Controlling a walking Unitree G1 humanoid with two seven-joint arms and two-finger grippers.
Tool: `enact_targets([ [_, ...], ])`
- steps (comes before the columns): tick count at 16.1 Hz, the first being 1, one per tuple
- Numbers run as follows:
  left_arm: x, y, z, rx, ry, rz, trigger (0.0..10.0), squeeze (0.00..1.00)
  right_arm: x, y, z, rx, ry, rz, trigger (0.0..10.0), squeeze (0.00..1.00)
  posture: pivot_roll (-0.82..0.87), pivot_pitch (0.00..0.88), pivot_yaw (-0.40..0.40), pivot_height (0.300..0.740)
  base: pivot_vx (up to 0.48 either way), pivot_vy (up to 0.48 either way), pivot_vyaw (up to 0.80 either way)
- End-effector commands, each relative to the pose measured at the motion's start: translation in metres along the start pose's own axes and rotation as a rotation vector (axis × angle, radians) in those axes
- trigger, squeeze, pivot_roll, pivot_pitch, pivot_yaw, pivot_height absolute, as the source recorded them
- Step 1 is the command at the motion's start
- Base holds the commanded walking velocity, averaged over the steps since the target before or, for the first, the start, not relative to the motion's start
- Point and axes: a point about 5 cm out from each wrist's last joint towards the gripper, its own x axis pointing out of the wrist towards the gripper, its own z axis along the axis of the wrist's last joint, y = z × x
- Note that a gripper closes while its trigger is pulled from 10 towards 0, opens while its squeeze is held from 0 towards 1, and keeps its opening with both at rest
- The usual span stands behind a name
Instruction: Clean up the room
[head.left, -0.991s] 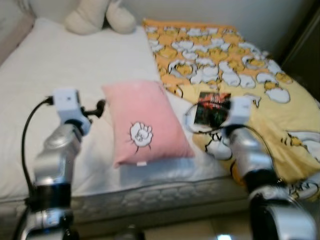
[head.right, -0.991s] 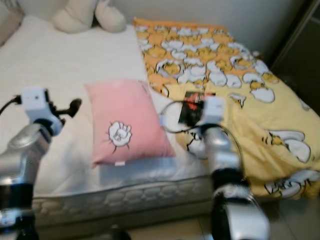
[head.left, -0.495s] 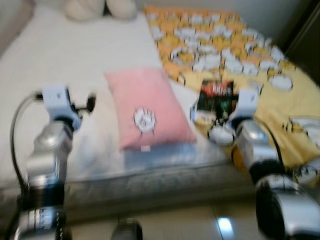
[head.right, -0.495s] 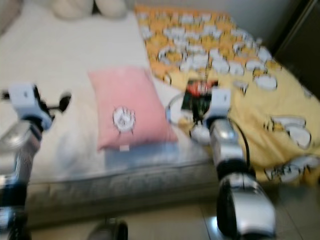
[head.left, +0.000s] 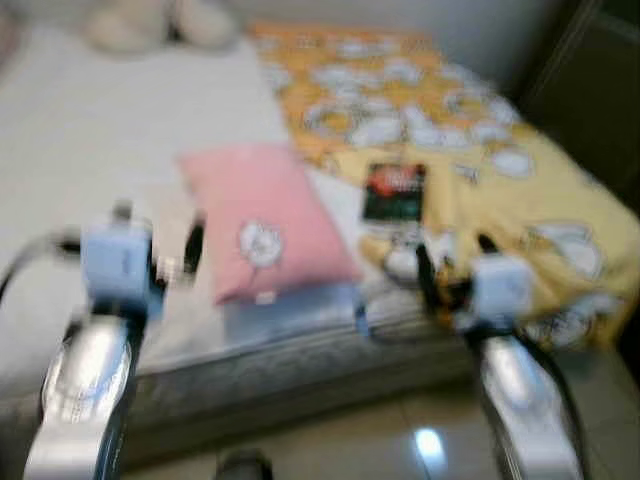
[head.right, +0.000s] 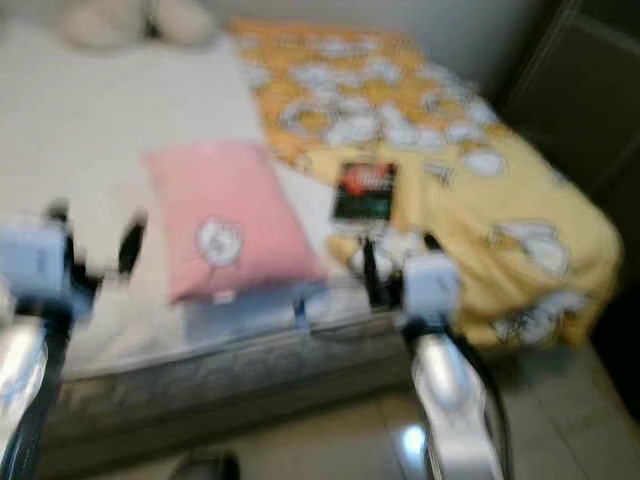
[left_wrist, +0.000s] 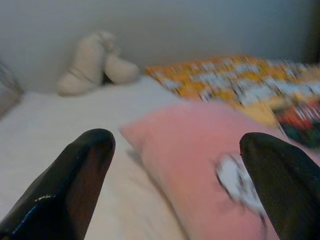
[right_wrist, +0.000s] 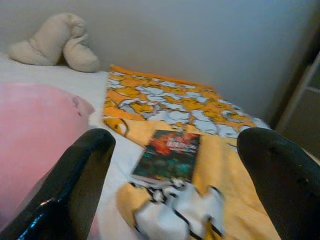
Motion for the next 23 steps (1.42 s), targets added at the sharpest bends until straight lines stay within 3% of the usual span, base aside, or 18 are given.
enact_targets([
  [1, -0.005, -0.008, 0.008, -0.004, -0.029, -0.040, 10.0, 0.00, -0.004, 0.000, 0.006, 0.017, 0.001, 0.011, 10.0, 0.00, 0.14, 0.000, -0.075, 0.740, 0.000, 0.000, 0.00],
  [2, -0.006, -0.016, 0.011, -0.016, -0.039, -0.059, 10.0, 0.00, -0.007, -0.001, 0.008, 0.020, 0.013, -0.016, 10.0, 0.00, 0.14, 0.000, -0.074, 0.740, 0.000, 0.000, 0.00],
  [4, 0.008, -0.028, 0.028, -0.040, -0.102, -0.068, 10.0, 0.00, 0.003, 0.005, 0.018, 0.025, -0.030, -0.028, 10.0, 0.00, 0.13, 0.000, -0.068, 0.740, 0.399, 0.000, 0.00],
  [7, 0.020, -0.022, 0.025, -0.086, -0.071, 0.015, 10.0, 0.00, 0.018, 0.000, 0.021, 0.024, -0.033, -0.039, 10.0, 0.00, 0.13, 0.000, -0.059, 0.740, 0.480, 0.000, 0.00],
  [14, 0.027, -0.035, 0.027, -0.084, -0.063, -0.024, 10.0, 0.00, 0.036, -0.003, 0.012, 0.040, 0.030, -0.070, 10.0, 0.00, 0.14, 0.000, -0.060, 0.740, 0.462, 0.000, 0.52],
  [17, 0.027, -0.035, 0.027, -0.102, -0.053, -0.003, 10.0, 0.00, 0.041, -0.002, 0.007, 0.036, 0.064, -0.046, 10.0, 0.00, 0.14, 0.000, -0.058, 0.740, 0.423, 0.000, 0.70],
  [20, 0.032, -0.035, 0.031, -0.112, -0.062, -0.011, 10.0, 0.00, 0.058, -0.007, 0.002, 0.072, 0.105, -0.022, 10.0, 0.00, 0.14, 0.000, -0.056, 0.740, 0.150, 0.000, 0.00],
  [22, 0.051, -0.014, 0.021, -0.187, 0.062, 0.036, 10.0, 0.00, 0.076, -0.024, -0.005, 0.164, 0.173, -0.039, 10.0, 0.00, 0.15, 0.000, -0.059, 0.740, 0.000, 0.000, 0.00],
  [23, 0.054, -0.011, 0.020, -0.197, 0.084, 0.044, 10.0, 0.00, 0.077, -0.026, -0.007, 0.176, 0.186, -0.037, 10.0, 0.00, 0.15, 0.000, -0.060, 0.740, 0.000, 0.000, 0.00],
])
